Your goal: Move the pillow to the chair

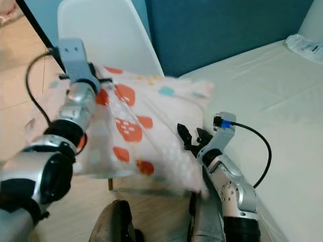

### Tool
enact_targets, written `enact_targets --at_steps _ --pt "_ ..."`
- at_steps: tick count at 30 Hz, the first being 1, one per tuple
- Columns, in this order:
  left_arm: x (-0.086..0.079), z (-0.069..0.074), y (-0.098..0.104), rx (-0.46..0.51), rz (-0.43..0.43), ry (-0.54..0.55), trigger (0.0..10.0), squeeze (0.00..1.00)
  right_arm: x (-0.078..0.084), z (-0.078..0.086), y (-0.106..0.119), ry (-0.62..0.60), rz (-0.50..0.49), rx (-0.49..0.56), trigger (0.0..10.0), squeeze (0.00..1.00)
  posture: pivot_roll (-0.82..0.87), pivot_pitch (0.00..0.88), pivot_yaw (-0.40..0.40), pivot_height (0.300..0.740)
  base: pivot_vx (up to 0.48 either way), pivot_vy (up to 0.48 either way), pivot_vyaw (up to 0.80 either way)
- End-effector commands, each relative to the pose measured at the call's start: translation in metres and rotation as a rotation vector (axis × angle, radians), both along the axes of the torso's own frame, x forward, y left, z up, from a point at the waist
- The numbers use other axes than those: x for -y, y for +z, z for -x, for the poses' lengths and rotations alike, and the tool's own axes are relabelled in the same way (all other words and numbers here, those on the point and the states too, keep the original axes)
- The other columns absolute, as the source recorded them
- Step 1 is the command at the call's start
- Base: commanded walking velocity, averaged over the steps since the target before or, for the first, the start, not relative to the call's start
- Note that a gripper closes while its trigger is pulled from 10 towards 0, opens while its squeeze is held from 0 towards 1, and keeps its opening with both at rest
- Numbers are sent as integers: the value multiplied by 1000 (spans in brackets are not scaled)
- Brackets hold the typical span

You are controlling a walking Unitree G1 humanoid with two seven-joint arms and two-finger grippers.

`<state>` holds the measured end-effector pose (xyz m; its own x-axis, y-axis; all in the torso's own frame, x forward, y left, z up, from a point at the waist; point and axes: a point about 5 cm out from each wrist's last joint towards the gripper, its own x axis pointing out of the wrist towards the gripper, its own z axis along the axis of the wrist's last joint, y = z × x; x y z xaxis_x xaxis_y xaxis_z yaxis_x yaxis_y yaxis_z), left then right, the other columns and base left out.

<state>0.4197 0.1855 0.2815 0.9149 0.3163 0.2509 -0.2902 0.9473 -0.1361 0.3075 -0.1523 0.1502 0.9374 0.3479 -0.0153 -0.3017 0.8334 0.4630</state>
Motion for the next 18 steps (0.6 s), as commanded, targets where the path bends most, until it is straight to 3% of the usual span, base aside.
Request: enact_targets --at_steps 1,4,8,9,11,12,13,14,15,16,18 --pt "-17 4 29 117 27 62 0 0 -7 4 0 24 -33 10 10000 0 -103 260 103 611 0 0 0" --pt "-20 4 30 120 40 74 0 0 -9 5 0 31 -34 14 10000 0 -109 263 106 611 0 0 0" --pt "-10 2 19 80 25 33 0 0 -8 7 -2 27 -26 1 10000 0 -106 270 106 611 0 0 0" --pt "-5 1 14 66 20 9 0 0 -8 7 -2 26 -24 0 10000 0 -106 271 106 611 0 0 0" --pt "20 -2 -5 12 -31 -107 0 0 -7 7 -4 21 -19 -7 10000 0 -102 276 105 611 0 0 0" --pt "20 -2 -5 12 -31 -107 0 0 -7 7 -4 21 -19 -7 10000 0 -102 276 105 611 0 0 0" --pt "44 -2 -24 -34 -73 -216 0 0 -7 7 -5 17 -17 -12 10000 0 -104 279 105 611 0 0 0" --pt "56 0 -36 -54 -99 -258 8157 0 -7 8 -4 16 -18 -12 10000 0 -105 280 105 611 0 0 0" --pt "64 2 -42 -65 -114 -282 8157 0 -7 8 -4 17 -19 -11 10000 0 -105 280 105 611 0 0 0" --pt "74 3 -51 -85 -131 -327 10000 0 -8 8 -4 17 -20 -11 10000 0 -105 283 105 611 0 0 0" --pt "81 5 -56 -98 -140 -358 10000 0 -8 9 -4 18 -20 -10 10000 0 -106 283 105 611 0 0 0"
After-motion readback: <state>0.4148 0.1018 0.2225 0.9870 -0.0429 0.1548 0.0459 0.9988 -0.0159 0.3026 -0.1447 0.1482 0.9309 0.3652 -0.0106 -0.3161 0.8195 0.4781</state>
